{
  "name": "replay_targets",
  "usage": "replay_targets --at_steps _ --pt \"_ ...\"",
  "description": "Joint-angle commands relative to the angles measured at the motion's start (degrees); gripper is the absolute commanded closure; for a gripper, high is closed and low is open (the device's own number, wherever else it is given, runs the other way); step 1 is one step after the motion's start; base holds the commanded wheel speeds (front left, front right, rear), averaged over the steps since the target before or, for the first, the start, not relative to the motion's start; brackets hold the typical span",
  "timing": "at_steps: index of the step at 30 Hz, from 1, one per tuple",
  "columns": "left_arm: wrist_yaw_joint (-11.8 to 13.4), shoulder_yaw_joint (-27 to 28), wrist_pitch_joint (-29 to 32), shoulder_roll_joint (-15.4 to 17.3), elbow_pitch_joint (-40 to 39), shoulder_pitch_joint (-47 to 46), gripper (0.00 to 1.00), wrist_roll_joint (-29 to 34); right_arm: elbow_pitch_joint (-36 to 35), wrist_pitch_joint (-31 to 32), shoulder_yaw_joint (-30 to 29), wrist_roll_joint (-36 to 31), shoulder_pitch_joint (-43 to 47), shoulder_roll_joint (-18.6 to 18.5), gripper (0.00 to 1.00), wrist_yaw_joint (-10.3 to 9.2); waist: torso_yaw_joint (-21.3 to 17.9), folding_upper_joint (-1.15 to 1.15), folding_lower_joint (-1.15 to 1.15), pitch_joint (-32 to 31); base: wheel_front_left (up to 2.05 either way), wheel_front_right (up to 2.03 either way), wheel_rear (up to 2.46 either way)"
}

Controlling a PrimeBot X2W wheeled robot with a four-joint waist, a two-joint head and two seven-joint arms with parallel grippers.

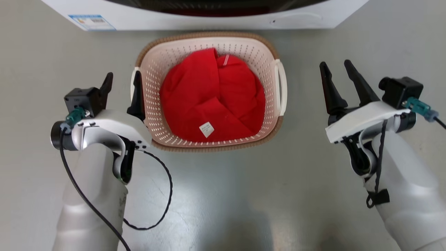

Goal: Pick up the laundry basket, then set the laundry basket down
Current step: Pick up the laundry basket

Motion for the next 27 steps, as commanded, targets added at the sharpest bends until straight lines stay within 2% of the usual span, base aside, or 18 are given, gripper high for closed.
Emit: replay_targets --at_steps 1,16,27 --pt "-0.19 1.69 -0.29 1.81 0.59 -1.37 0.00 0.05 -0.04 -0.54 1.48 0.74 -0.32 0.40 0.00 0.41 0.19 0.00 0.00 1.89 0.00 0.00 0.00" --pt "-1.80 2.78 -0.29 2.27 14.04 -11.39 0.00 -1.43 11.59 -0.54 11.69 6.22 -10.12 1.23 0.00 0.41 0.81 0.00 0.00 9.58 0.00 0.00 0.00" --pt "-0.87 1.76 -0.29 2.77 20.44 -16.27 0.00 -0.25 17.55 -0.54 18.28 11.29 -15.47 2.38 0.00 0.41 1.01 0.00 0.00 13.92 0.00 0.00 0.00"
